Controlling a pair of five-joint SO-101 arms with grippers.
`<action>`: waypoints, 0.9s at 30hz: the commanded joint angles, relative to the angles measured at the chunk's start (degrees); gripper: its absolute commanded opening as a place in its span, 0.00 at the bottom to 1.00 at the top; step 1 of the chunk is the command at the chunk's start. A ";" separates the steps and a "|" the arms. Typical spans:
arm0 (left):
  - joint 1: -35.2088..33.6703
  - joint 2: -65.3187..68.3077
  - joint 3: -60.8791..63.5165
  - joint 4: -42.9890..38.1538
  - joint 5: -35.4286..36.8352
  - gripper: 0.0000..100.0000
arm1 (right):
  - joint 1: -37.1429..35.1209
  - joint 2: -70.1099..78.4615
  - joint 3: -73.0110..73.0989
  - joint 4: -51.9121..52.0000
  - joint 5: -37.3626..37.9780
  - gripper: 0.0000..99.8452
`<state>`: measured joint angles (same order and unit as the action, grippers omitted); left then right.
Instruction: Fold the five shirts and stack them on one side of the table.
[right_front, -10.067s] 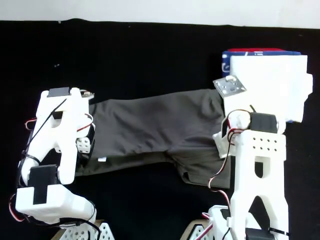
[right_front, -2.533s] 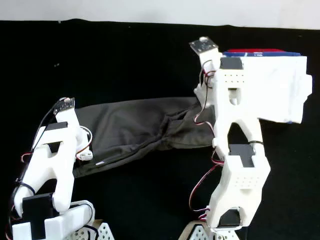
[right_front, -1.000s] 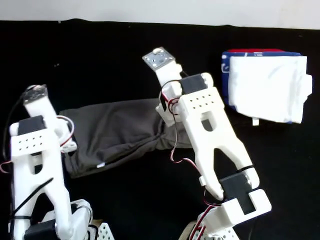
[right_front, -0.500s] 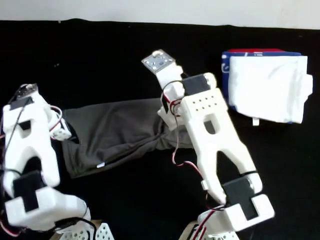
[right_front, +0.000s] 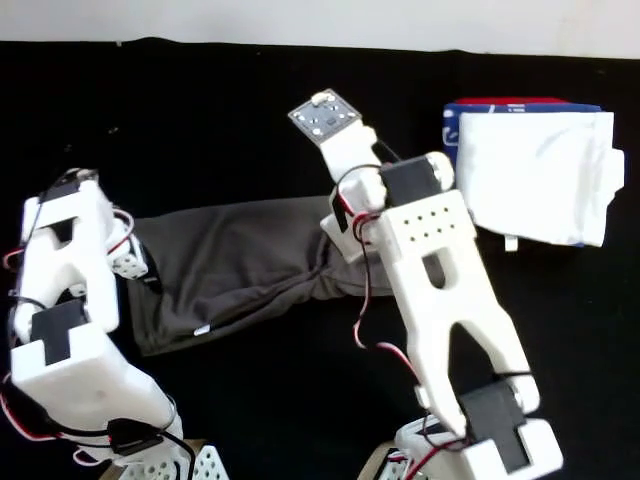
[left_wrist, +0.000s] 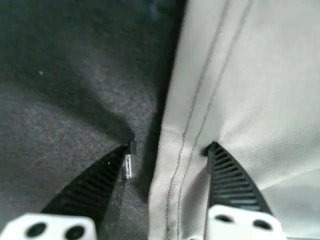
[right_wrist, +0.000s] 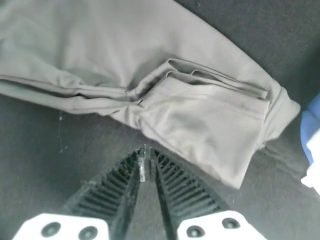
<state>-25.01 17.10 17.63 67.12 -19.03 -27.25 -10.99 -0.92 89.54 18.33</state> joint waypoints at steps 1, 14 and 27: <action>4.88 0.66 -1.19 3.69 1.14 0.23 | 0.92 -6.37 -2.95 2.42 0.62 0.01; 6.64 0.75 -2.77 5.19 0.88 0.17 | 11.91 -17.19 -2.33 2.86 0.35 0.01; -12.97 0.66 -10.51 6.07 -10.20 0.01 | 11.91 -19.12 -2.95 8.13 0.35 0.01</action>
<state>-30.37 17.98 12.09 71.87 -26.15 -16.00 -27.16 -0.92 96.75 18.33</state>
